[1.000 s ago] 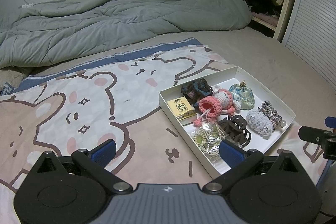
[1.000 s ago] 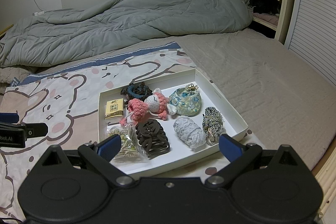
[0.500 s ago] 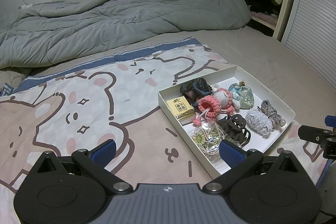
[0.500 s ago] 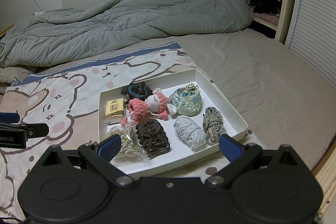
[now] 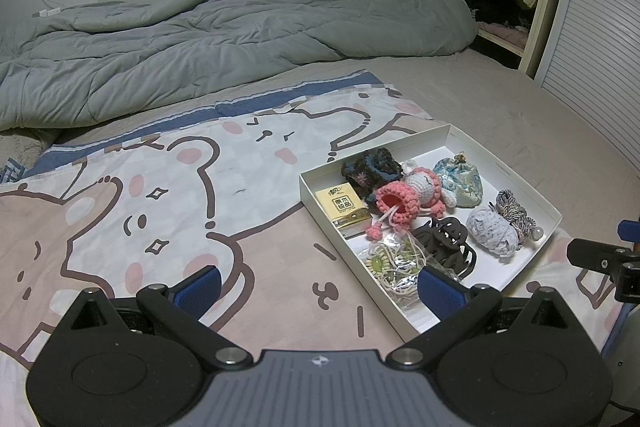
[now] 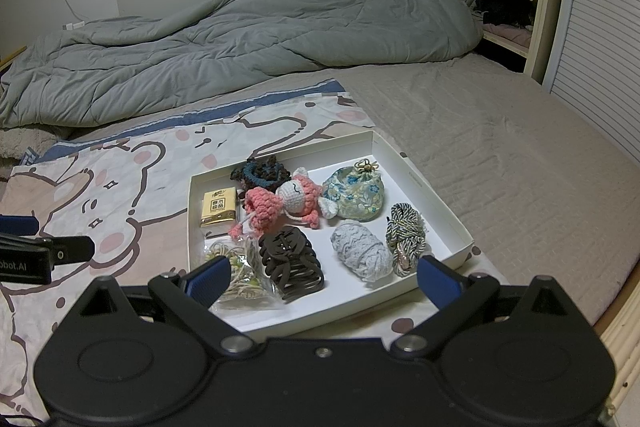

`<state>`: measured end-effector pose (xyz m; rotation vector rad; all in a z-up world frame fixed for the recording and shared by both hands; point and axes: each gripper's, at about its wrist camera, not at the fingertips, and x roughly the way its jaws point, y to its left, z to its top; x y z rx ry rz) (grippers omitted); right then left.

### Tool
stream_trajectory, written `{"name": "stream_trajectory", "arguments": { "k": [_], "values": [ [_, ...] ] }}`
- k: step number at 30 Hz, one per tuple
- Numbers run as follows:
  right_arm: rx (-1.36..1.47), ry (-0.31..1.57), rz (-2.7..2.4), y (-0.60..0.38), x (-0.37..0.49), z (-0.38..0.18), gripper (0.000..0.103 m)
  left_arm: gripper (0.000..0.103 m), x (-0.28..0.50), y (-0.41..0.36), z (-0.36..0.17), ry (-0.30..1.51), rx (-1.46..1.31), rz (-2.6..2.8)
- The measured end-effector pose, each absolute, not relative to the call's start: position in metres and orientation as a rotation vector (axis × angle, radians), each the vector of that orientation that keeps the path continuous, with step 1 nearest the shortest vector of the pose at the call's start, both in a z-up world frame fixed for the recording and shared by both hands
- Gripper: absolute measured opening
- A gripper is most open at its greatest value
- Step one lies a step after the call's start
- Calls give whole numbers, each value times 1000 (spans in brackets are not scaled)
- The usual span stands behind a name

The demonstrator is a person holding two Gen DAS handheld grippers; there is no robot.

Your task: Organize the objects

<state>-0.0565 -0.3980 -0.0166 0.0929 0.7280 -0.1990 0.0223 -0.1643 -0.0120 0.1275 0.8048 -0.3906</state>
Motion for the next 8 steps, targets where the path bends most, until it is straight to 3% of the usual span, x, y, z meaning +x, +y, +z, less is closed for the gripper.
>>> {"name": "stream_trajectory", "arguments": {
  "k": [8],
  "values": [
    [94,729,-200,-398,-56,-17,100,103,21,-167,-13,809,127,-398]
  ]
}}
